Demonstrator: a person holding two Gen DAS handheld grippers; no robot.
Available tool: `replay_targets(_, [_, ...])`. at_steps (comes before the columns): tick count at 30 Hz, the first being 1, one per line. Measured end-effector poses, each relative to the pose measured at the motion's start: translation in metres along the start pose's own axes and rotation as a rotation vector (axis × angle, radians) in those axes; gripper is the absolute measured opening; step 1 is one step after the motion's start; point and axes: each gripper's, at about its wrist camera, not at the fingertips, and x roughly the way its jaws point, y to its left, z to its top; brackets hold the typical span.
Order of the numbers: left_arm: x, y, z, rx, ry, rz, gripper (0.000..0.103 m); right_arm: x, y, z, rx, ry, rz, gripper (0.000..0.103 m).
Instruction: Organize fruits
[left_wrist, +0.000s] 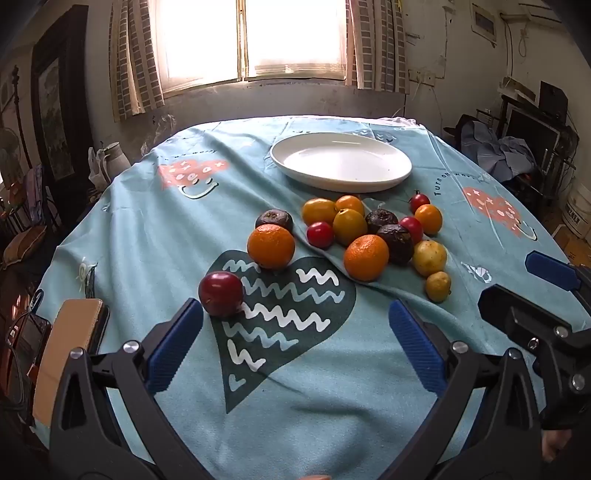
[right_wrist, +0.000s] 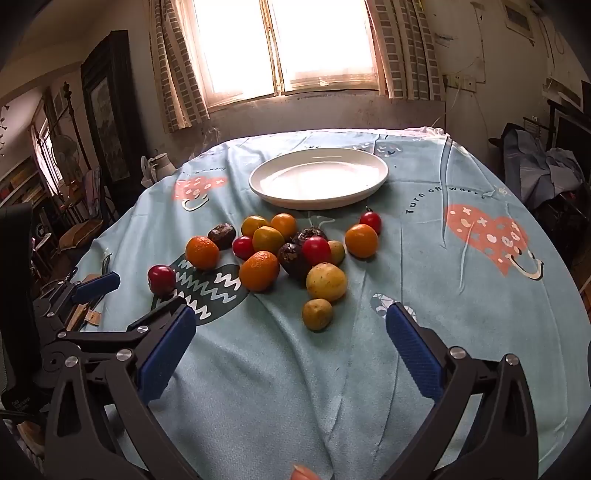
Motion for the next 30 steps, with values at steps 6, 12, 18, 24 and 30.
replay_targets(6, [-0.0002,-0.0017,-0.0006,-0.003,0.003,0.003,0.101,0.0005,0.0,0.0003,0.0,0.002,-0.002,0.102])
replay_targets(12, [0.0035,-0.0061,-0.0043,0.004,0.009,0.002,0.101,0.0014,-0.0006,0.0001,0.003,0.006,0.002,0.102])
replay_targets(18, [0.0058,-0.0036,-0.0027,0.003,0.018,-0.003,0.101,0.0007,0.0002,0.0001,0.004,0.006,0.002,0.102])
replay_targets(24, [0.0058,-0.0034,-0.0026,0.004,0.019,-0.004,0.101,0.0007,0.0004,0.0,0.004,0.007,0.003,0.102])
replay_targets(30, [0.0061,-0.0036,-0.0026,0.003,0.02,-0.004,0.101,0.0008,0.0005,0.0,0.004,0.008,0.003,0.102])
